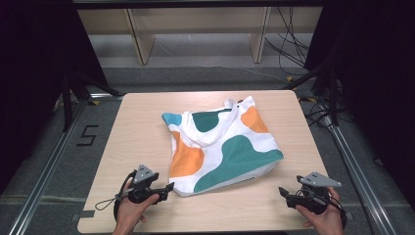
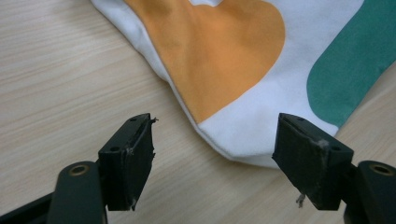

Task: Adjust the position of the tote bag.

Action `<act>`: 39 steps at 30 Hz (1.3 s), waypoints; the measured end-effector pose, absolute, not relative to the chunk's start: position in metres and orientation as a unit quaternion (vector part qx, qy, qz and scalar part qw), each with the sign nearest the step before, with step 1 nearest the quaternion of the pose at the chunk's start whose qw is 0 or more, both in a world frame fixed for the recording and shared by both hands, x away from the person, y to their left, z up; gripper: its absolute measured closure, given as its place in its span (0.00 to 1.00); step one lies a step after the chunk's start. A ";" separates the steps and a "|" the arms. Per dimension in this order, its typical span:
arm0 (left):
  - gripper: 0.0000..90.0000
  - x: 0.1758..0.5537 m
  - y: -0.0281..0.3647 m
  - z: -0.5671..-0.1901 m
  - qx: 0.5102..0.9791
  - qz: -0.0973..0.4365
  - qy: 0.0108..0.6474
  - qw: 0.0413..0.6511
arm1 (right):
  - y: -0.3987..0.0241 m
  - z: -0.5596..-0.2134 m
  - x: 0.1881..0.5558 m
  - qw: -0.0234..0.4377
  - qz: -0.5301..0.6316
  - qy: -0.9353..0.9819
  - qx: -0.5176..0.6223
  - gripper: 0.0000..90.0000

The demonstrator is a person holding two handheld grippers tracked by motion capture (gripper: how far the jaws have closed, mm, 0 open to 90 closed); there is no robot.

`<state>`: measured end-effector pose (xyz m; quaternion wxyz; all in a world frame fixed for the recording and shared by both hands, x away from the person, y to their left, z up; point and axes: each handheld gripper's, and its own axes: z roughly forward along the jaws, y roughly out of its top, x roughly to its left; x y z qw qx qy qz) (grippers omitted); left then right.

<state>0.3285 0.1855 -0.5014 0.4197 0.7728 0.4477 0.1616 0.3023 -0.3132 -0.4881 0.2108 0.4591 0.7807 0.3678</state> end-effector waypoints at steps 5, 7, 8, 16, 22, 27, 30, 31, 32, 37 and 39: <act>0.31 0.334 0.183 -0.501 0.778 0.169 0.436 0.420 | -0.315 -0.488 0.303 0.212 0.367 0.780 0.461 0.24; 0.30 0.334 0.180 -0.500 0.775 0.173 0.442 0.417 | -0.315 -0.488 0.303 0.209 0.368 0.778 0.463 0.24; 0.30 0.335 0.177 -0.502 0.770 0.168 0.443 0.427 | -0.316 -0.488 0.304 0.221 0.364 0.780 0.459 0.24; 0.30 0.340 0.169 -0.503 0.794 0.164 0.422 0.406 | -0.313 -0.488 0.304 0.222 0.366 0.782 0.453 0.25; 0.27 0.347 0.159 -0.507 0.795 0.159 0.425 0.402 | -0.312 -0.489 0.304 0.209 0.364 0.784 0.458 0.25; 0.27 0.352 0.152 -0.510 0.798 0.152 0.437 0.386 | -0.312 -0.489 0.304 0.207 0.363 0.785 0.457 0.25; 0.27 0.355 0.152 -0.511 0.799 0.160 0.436 0.382 | -0.311 -0.489 0.304 0.209 0.362 0.786 0.455 0.25; 0.29 0.355 0.152 -0.511 0.796 0.158 0.443 0.382 | -0.311 -0.489 0.304 0.208 0.362 0.786 0.455 0.25; 0.31 0.356 0.154 -0.511 0.799 0.162 0.440 0.377 | -0.311 -0.489 0.304 0.208 0.363 0.786 0.456 0.25; 0.47 0.357 0.158 -0.512 0.795 0.168 0.448 0.373 | -0.311 -0.489 0.304 0.208 0.361 0.788 0.454 0.25; 0.53 0.358 0.162 -0.513 0.790 0.160 0.457 0.376 | -0.311 -0.488 0.304 0.212 0.357 0.788 0.455 0.25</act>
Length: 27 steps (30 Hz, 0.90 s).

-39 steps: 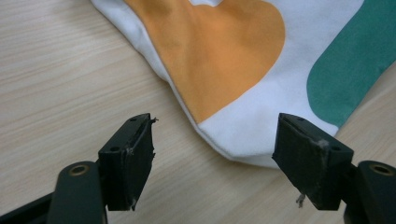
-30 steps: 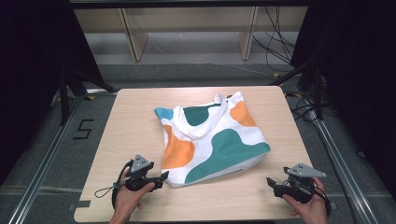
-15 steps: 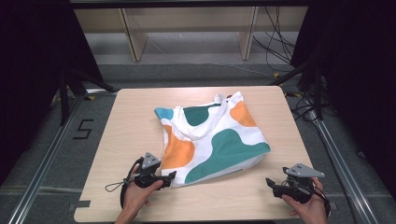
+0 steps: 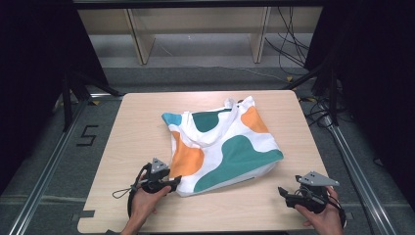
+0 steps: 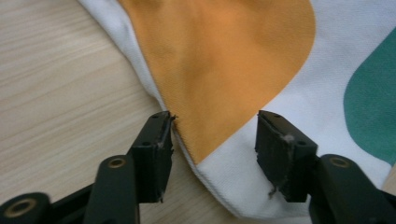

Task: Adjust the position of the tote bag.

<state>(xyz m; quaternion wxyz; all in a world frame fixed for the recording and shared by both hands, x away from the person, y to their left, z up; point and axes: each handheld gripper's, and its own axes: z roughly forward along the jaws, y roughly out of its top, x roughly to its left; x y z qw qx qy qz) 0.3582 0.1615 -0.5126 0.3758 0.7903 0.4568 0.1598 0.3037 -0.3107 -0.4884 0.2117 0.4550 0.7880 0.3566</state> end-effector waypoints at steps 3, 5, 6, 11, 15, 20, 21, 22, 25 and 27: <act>0.67 0.360 0.162 -0.515 0.789 0.172 0.453 0.378 | -0.310 -0.489 0.304 0.211 0.355 0.794 0.447 0.26; 0.79 0.359 0.163 -0.516 0.795 0.164 0.444 0.378 | -0.309 -0.488 0.304 0.199 0.357 0.798 0.443 0.26; 0.81 0.359 0.163 -0.516 0.795 0.164 0.444 0.378 | -0.309 -0.488 0.304 0.199 0.357 0.798 0.443 0.26; 0.87 0.354 0.158 -0.513 0.813 0.166 0.419 0.368 | -0.309 -0.489 0.304 0.201 0.357 0.798 0.442 0.26; 0.88 0.348 0.149 -0.513 0.825 0.144 0.396 0.376 | -0.307 -0.489 0.302 0.194 0.361 0.794 0.449 0.30; 0.88 0.337 0.130 -0.513 0.835 0.124 0.373 0.386 | -0.307 -0.487 0.303 0.200 0.376 0.796 0.431 0.38; 0.88 0.335 0.127 -0.513 0.837 0.122 0.368 0.387 | -0.307 -0.487 0.303 0.200 0.376 0.796 0.431 0.38; 0.89 0.333 0.123 -0.513 0.836 0.120 0.368 0.388 | -0.305 -0.488 0.303 0.196 0.376 0.797 0.430 0.41; 0.88 0.328 0.113 -0.513 0.843 0.113 0.355 0.389 | -0.301 -0.487 0.303 0.209 0.368 0.803 0.419 0.47; 0.88 0.325 0.107 -0.513 0.846 0.112 0.348 0.389 | -0.296 -0.487 0.303 0.202 0.370 0.805 0.418 0.54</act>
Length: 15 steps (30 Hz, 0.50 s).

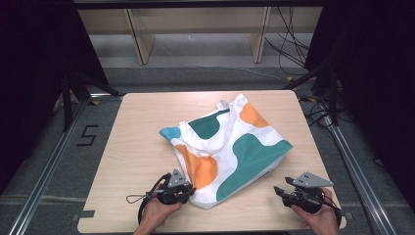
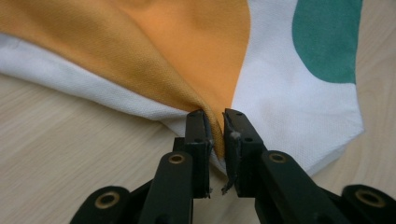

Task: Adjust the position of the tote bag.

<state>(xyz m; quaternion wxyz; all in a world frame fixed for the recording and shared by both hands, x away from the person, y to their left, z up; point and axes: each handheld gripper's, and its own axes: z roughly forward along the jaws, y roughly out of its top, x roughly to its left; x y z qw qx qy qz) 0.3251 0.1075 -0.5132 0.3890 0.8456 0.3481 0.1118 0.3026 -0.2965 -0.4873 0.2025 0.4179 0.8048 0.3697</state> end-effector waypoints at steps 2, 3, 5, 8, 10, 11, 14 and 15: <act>0.88 0.323 0.103 -0.513 0.848 0.109 0.340 0.392 | -0.292 -0.488 0.305 0.202 0.367 0.807 0.416 0.65; 0.88 0.322 0.102 -0.513 0.849 0.109 0.342 0.388 | -0.291 -0.488 0.309 0.216 0.361 0.811 0.406 0.70; 0.88 0.320 0.099 -0.513 0.851 0.110 0.336 0.388 | -0.289 -0.490 0.312 0.217 0.362 0.808 0.411 0.79; 0.88 0.319 0.096 -0.512 0.856 0.115 0.325 0.385 | -0.293 -0.490 0.325 0.227 0.363 0.812 0.398 0.90; 0.88 0.318 0.093 -0.512 0.858 0.110 0.322 0.386 | -0.292 -0.491 0.335 0.225 0.361 0.812 0.399 0.93; 0.88 0.318 0.093 -0.511 0.859 0.105 0.319 0.387 | -0.292 -0.492 0.343 0.237 0.361 0.813 0.392 0.94; 0.88 0.317 0.091 -0.512 0.859 0.106 0.318 0.388 | -0.289 -0.493 0.360 0.240 0.351 0.815 0.395 0.96; 0.88 0.318 0.091 -0.511 0.862 0.108 0.307 0.389 | -0.288 -0.494 0.368 0.250 0.351 0.816 0.385 0.97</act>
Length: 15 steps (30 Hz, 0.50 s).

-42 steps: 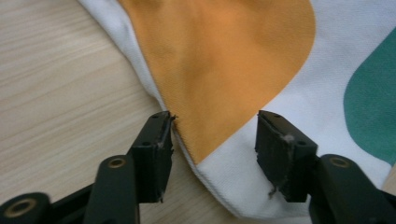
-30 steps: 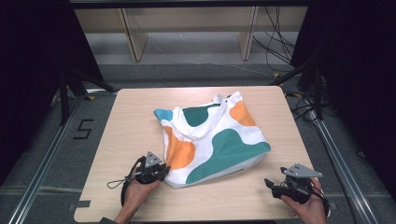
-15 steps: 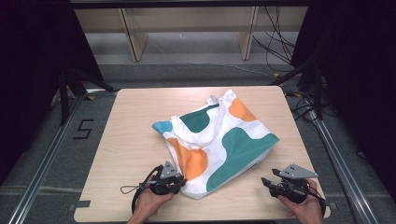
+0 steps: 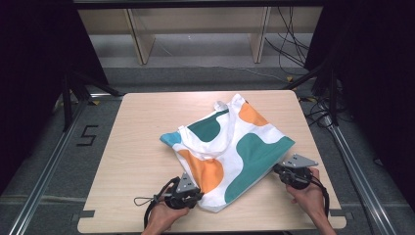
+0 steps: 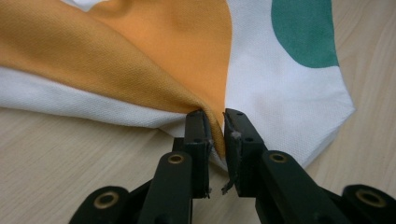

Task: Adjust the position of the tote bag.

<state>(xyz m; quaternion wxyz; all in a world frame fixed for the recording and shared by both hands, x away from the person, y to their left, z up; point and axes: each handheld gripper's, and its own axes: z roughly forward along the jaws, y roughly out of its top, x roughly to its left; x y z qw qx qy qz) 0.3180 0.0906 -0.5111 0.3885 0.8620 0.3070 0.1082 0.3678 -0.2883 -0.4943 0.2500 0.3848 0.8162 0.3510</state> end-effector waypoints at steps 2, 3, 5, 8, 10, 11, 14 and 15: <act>0.88 0.316 0.086 -0.512 0.857 0.094 0.315 0.397 | -0.285 -0.495 0.380 0.250 0.343 0.821 0.382 0.97; 0.88 0.316 0.082 -0.513 0.856 0.095 0.315 0.399 | -0.283 -0.495 0.385 0.252 0.337 0.823 0.382 0.97; 0.87 0.314 0.072 -0.512 0.859 0.090 0.306 0.402 | -0.284 -0.494 0.397 0.259 0.341 0.819 0.381 0.96; 0.87 0.314 0.051 -0.512 0.862 0.091 0.291 0.405 | -0.287 -0.495 0.420 0.262 0.345 0.811 0.393 0.95; 0.86 0.316 0.037 -0.511 0.865 0.087 0.283 0.405 | -0.290 -0.494 0.432 0.263 0.348 0.806 0.400 0.95; 0.86 0.318 0.029 -0.512 0.863 0.087 0.282 0.410 | -0.291 -0.494 0.436 0.263 0.349 0.801 0.408 0.94; 0.85 0.321 0.019 -0.513 0.864 0.084 0.269 0.417 | -0.297 -0.492 0.442 0.265 0.344 0.794 0.425 0.91; 0.83 0.320 0.018 -0.513 0.857 0.075 0.281 0.426 | -0.301 -0.490 0.440 0.271 0.341 0.794 0.425 0.90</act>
